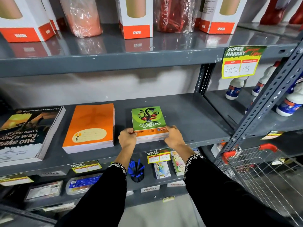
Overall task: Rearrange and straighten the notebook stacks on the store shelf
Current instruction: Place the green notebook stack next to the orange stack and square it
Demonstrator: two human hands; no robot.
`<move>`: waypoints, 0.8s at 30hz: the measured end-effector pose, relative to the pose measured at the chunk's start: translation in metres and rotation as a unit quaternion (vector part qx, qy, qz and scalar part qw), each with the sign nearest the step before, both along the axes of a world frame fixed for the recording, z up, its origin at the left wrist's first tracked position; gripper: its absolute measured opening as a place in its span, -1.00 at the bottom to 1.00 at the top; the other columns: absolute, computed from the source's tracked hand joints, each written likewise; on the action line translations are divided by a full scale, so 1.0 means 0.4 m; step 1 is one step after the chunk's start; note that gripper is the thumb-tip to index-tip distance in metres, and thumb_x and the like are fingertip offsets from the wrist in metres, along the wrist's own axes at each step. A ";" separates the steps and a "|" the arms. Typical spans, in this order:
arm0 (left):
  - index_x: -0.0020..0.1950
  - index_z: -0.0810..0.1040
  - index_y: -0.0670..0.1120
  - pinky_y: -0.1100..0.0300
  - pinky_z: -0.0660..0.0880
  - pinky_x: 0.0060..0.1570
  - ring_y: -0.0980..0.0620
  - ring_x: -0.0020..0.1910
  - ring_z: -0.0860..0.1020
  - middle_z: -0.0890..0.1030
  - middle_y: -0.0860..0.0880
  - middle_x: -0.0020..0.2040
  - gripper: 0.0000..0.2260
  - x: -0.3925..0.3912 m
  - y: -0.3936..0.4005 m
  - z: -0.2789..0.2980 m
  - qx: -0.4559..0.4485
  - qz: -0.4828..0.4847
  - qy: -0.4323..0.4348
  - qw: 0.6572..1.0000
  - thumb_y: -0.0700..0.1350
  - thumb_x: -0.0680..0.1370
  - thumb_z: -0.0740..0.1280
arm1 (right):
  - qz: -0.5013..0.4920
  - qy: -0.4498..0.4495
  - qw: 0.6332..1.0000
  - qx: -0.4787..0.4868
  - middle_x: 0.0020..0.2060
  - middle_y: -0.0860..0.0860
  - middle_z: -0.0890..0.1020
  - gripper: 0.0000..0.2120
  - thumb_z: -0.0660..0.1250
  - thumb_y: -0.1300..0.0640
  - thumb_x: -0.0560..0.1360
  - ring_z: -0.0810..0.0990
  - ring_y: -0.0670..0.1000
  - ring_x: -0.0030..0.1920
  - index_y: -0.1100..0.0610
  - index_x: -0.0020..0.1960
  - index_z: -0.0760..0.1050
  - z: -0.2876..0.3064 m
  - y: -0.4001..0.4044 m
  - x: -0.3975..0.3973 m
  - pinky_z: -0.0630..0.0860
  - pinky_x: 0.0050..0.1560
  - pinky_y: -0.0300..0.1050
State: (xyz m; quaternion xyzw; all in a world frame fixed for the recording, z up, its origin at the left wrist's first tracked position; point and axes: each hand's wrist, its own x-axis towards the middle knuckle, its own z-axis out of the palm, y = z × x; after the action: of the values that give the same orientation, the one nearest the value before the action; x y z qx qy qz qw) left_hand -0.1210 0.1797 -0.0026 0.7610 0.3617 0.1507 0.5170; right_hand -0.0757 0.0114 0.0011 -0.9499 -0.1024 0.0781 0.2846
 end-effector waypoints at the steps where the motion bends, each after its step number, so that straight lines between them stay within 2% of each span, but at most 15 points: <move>1: 0.13 0.61 -0.21 0.20 0.45 0.13 -0.12 0.11 0.59 0.67 -0.19 0.09 -0.75 -0.006 0.003 -0.003 0.001 -0.009 -0.009 1.000 -0.29 0.46 0.38 | -0.001 0.001 1.000 0.000 0.23 0.16 0.47 -0.57 0.33 0.36 0.44 0.54 0.18 0.20 0.16 0.29 0.45 -0.001 0.000 0.000 0.45 0.31 -0.05; 5: 0.20 0.57 -0.16 0.31 0.36 0.03 0.04 -0.04 0.56 0.67 -0.13 0.07 -0.68 -0.046 0.011 -0.010 0.019 -0.076 -0.040 0.996 -0.26 0.45 0.40 | -0.004 -0.003 1.000 -0.009 0.24 0.18 0.47 -0.50 0.32 0.34 0.47 0.54 0.19 0.19 0.14 0.38 0.37 -0.002 -0.004 0.000 0.46 0.29 -0.04; 7: 0.22 0.56 -0.11 0.31 0.41 0.05 0.09 -0.09 0.56 0.68 -0.11 0.05 -0.62 -0.067 0.011 -0.021 0.062 -0.140 -0.036 0.988 -0.29 0.41 0.42 | 0.004 -0.010 1.000 -0.017 0.25 0.20 0.47 -0.46 0.30 0.33 0.49 0.54 0.21 0.21 0.10 0.43 0.32 -0.003 -0.007 -0.002 0.44 0.30 -0.05; 9: 0.27 0.52 -0.09 0.20 0.51 0.13 0.01 -0.05 0.62 0.68 -0.12 0.08 -0.54 -0.077 0.011 -0.032 0.092 -0.180 -0.016 0.979 -0.31 0.40 0.44 | 0.021 -0.020 0.999 -0.039 0.27 0.21 0.48 -0.48 0.30 0.30 0.50 0.53 0.22 0.22 0.09 0.43 0.33 -0.005 -0.009 -0.005 0.43 0.30 -0.06; 11: 0.33 0.47 -0.09 0.14 0.52 0.15 -0.06 -0.01 0.63 0.67 -0.15 0.09 -0.50 -0.079 0.011 -0.037 0.122 -0.182 0.007 0.976 -0.30 0.41 0.45 | 0.034 -0.028 0.997 -0.063 0.26 0.23 0.48 -0.52 0.30 0.26 0.52 0.51 0.23 0.24 0.11 0.42 0.34 -0.006 -0.009 -0.005 0.43 0.29 -0.05; 14: 0.34 0.45 -0.07 0.15 0.49 0.14 -0.10 0.04 0.61 0.65 -0.19 0.11 -0.55 -0.080 0.008 -0.035 0.168 -0.161 0.019 0.972 -0.27 0.47 0.40 | 0.038 -0.037 0.995 -0.082 0.23 0.24 0.52 -0.57 0.27 0.25 0.53 0.53 0.24 0.21 0.11 0.40 0.38 -0.002 -0.009 -0.001 0.45 0.27 -0.01; 17: 0.32 0.47 -0.08 0.13 0.47 0.20 -0.12 0.12 0.59 0.63 -0.20 0.17 -0.62 -0.076 0.007 -0.033 0.178 -0.152 0.018 0.972 -0.26 0.52 0.33 | 0.033 -0.042 0.995 -0.088 0.21 0.23 0.55 -0.59 0.23 0.30 0.54 0.55 0.24 0.18 0.11 0.38 0.42 -0.002 -0.011 0.009 0.47 0.26 -0.01; 24: 0.31 0.48 -0.13 0.07 0.46 0.22 -0.18 0.14 0.57 0.61 -0.24 0.19 -0.68 -0.072 0.011 -0.038 0.211 -0.173 0.037 0.961 -0.22 0.55 0.29 | 0.034 -0.052 0.993 -0.097 0.17 0.20 0.60 -0.63 0.22 0.29 0.55 0.58 0.22 0.13 0.10 0.32 0.48 -0.006 -0.017 0.020 0.49 0.22 -0.03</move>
State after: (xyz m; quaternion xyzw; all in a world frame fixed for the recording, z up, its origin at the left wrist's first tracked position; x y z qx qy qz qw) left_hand -0.1499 0.1842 -0.0178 0.9087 0.2040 0.1037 0.3492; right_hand -0.0675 0.0045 -0.0014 -0.9718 -0.1413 0.0480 0.1827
